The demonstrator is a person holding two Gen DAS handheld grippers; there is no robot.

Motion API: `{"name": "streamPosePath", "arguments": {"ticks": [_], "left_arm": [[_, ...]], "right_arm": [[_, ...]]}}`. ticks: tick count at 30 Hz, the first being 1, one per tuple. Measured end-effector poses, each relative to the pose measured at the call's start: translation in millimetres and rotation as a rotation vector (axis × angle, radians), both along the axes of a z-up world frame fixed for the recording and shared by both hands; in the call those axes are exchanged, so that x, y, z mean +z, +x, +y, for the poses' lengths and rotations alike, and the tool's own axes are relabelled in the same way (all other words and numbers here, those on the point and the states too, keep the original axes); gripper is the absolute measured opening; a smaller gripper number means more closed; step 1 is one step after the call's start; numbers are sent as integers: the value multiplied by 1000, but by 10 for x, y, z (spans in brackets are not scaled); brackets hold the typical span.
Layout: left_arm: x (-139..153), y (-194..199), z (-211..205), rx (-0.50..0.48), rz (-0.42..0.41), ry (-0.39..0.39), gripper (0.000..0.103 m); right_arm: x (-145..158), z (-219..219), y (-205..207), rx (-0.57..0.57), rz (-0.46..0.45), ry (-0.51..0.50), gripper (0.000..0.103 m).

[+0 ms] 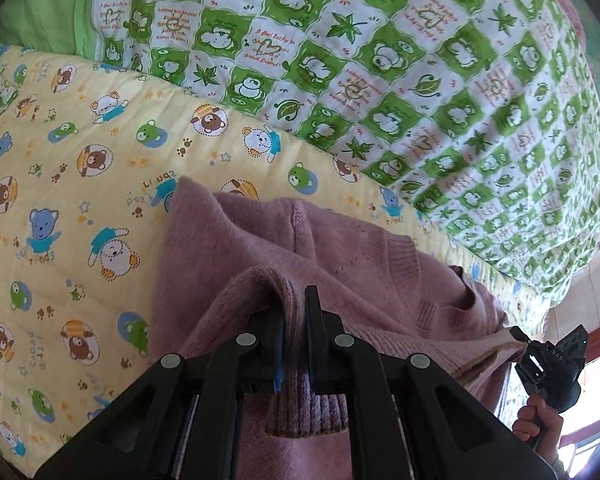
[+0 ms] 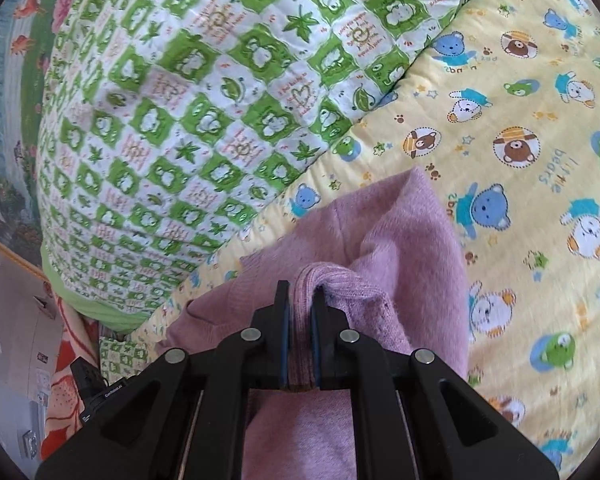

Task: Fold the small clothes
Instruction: 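Carry the ribbed hem up toward the collar while the left gripper also holds the hem, then open both grippers to lay the hem on the collar and withdraw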

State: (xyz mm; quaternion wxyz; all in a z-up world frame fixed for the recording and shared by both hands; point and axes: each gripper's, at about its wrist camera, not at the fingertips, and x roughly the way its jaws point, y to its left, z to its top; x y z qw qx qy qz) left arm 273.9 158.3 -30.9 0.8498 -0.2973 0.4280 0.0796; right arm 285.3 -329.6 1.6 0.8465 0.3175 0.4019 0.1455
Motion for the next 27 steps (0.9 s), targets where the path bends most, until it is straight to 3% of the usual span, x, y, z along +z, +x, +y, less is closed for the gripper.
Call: {"name": "streamPosePath", "arguments": {"ticks": [4, 8, 10, 12, 14, 16, 18, 22, 25, 27], "left_arm": [[-85, 112, 21, 15, 25, 10, 8], [-91, 113, 73, 23, 17, -29, 14], [-6, 51, 65, 26, -3, -3, 23], [124, -39, 62, 35, -35, 48, 44], [278, -135, 73, 51, -58, 100, 53], [391, -210, 84, 50, -77, 111, 53], [498, -302, 40, 18, -95, 122, 53], [556, -469, -293, -123, -98, 166, 53], [396, -545, -671, -251, -65, 177, 53], [251, -549, -976, -336, -38, 195, 53]], "right_arm": [[-88, 49, 141, -26, 32, -42, 10], [-166, 44, 232, -56, 78, -20, 13], [-169, 27, 240, -62, 95, -6, 14], [-138, 17, 220, -62, 94, 3, 17], [-76, 4, 181, -57, 81, 6, 26], [-15, 0, 146, -57, 64, 7, 37], [84, -13, 85, -87, 32, -15, 48], [281, -6, -79, -102, -38, -31, 50], [347, 211, -308, 6, -92, -95, 50], [295, 496, -483, 148, -110, -174, 50]]}}
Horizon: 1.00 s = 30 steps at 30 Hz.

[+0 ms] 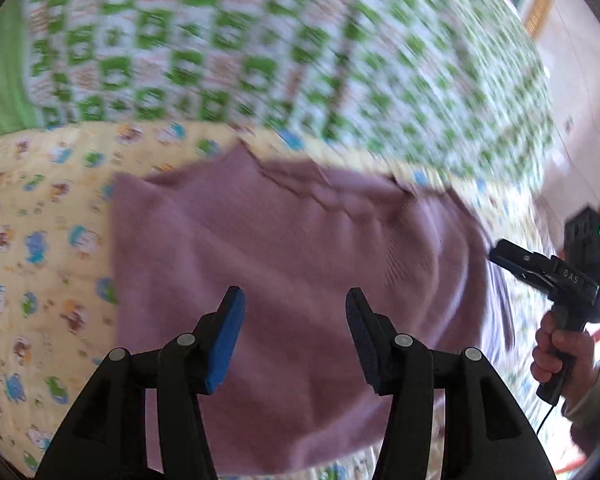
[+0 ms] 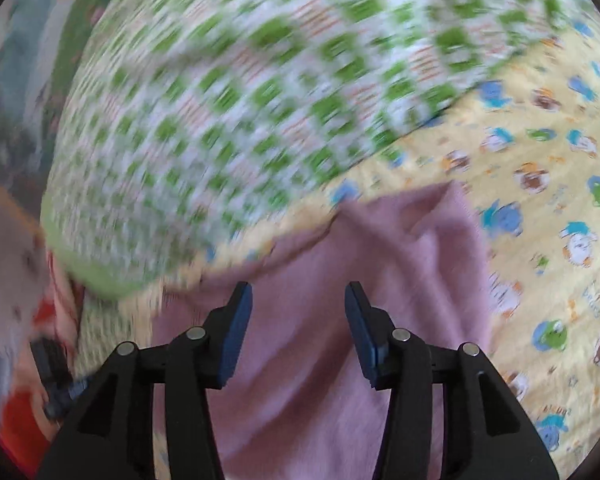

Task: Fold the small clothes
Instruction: 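Open both grippers to lay the hem on the collar and withdraw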

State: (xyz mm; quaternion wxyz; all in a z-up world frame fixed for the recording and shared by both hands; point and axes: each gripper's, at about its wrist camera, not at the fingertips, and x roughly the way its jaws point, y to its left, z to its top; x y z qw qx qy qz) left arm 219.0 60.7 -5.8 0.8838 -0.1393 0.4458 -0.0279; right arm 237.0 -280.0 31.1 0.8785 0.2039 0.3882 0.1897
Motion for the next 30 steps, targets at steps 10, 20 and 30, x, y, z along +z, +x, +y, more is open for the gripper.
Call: {"name": "streamPosePath", "arguments": {"ticks": [10, 20, 30], "left_arm": [[-622, 633, -525, -167, 122, 136, 49], [-503, 1093, 585, 146, 99, 172, 10], [-325, 616, 631, 187, 58, 177, 25]], "right_arm": [[-621, 965, 63, 393, 60, -247, 42], [-398, 22, 982, -85, -45, -338, 35], [-251, -145, 811, -132, -45, -302, 30]]}}
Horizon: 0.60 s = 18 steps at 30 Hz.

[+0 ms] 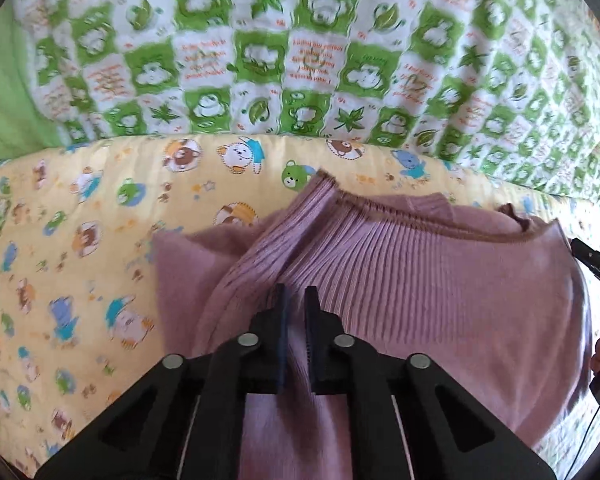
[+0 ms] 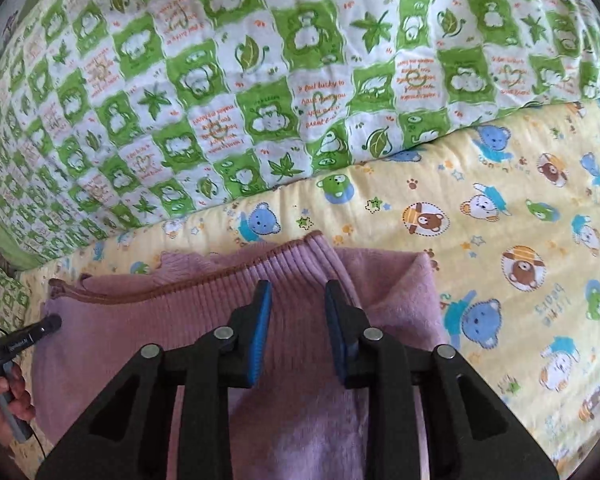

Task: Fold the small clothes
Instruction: 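Open both grippers to lay the hem on the collar and withdraw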

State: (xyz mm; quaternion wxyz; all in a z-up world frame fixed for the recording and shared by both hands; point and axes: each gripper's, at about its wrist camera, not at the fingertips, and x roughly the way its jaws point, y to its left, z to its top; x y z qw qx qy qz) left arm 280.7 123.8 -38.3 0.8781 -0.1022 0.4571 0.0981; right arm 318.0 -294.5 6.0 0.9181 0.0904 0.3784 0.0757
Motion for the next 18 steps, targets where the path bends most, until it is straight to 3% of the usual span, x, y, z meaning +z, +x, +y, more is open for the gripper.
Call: {"name": "streamPosePath", "arguments": {"ticks": [2, 6, 9, 14, 16, 18], "left_arm": [[107, -198, -35, 17, -19, 25, 44], [245, -596, -183, 1, -57, -32, 44], [172, -835, -443, -32, -48, -84, 45], [-197, -919, -736, -50, 42, -94, 45], [-278, -956, -651, -26, 62, -77, 46], [-331, -998, -478, 13, 76, -87, 53]], "right_arm": [[129, 17, -128, -15, -8, 2, 33], [285, -61, -509, 1, -35, 56, 40], [287, 21, -844, 43, -23, 89, 46], [-15, 330, -1292, 191, 77, 95, 50], [-170, 348, -1390, 195, 123, 83, 50], [-276, 237, -1445, 149, 148, 55, 50]]}}
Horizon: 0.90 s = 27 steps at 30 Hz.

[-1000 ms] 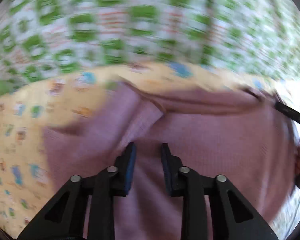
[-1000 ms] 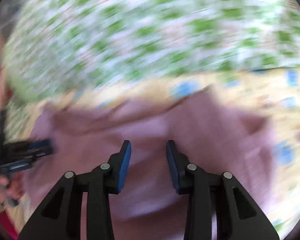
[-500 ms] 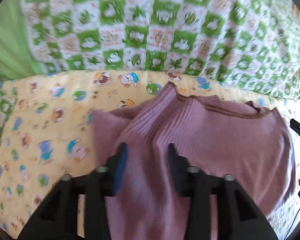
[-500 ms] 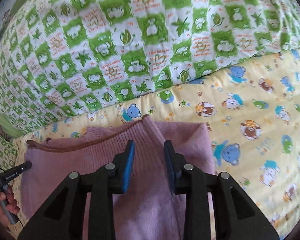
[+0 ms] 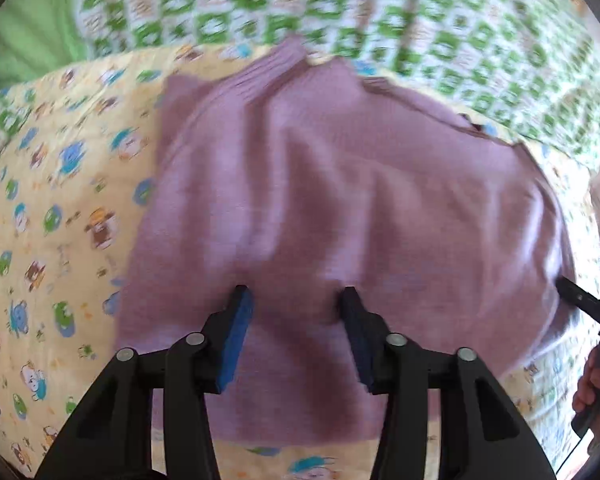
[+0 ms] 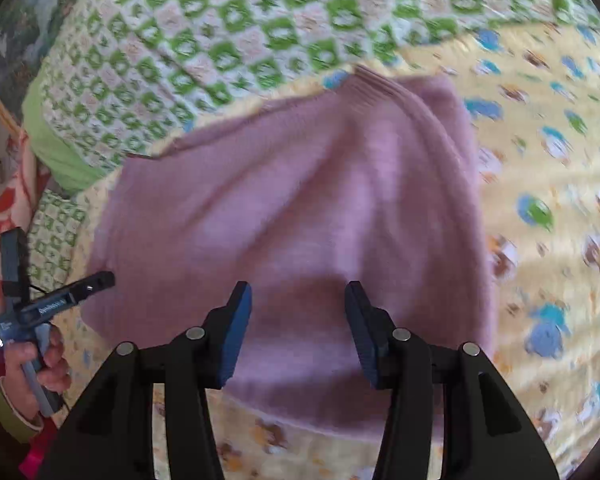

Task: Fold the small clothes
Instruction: 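Grasp the side edge of the folded sweater with the left gripper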

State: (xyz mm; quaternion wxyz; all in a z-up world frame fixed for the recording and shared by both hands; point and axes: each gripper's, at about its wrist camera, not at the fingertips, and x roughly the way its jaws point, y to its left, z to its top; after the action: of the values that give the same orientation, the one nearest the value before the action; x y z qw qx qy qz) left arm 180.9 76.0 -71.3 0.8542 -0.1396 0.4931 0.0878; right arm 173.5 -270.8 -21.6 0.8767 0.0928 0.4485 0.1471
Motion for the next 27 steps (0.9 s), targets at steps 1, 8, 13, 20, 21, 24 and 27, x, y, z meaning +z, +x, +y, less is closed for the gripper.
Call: {"name": "streamPosePath", "arguments": {"ticks": [1, 8, 13, 20, 21, 24, 27], "left_arm": [[-8, -20, 74, 20, 0, -4, 53], [-29, -154, 597, 130, 22, 4, 53], [55, -418, 728, 192, 38, 8, 58], [83, -943, 787, 300, 26, -149, 68], [74, -1026, 778, 311, 29, -170, 69], [-1, -1145, 739, 332, 39, -247, 69], [-56, -1199, 646, 337, 38, -309, 69]], "right_arm": [[-29, -99, -27, -30, 0, -13, 50], [-15, -540, -22, -109, 7, -70, 50], [15, -738, -49, -237, 42, -113, 58], [299, -614, -292, -193, -13, -10, 58], [338, -569, -323, -183, -22, -9, 58], [425, -405, -407, -155, -35, 0, 58], [433, -267, -479, -128, -28, 15, 59]]}}
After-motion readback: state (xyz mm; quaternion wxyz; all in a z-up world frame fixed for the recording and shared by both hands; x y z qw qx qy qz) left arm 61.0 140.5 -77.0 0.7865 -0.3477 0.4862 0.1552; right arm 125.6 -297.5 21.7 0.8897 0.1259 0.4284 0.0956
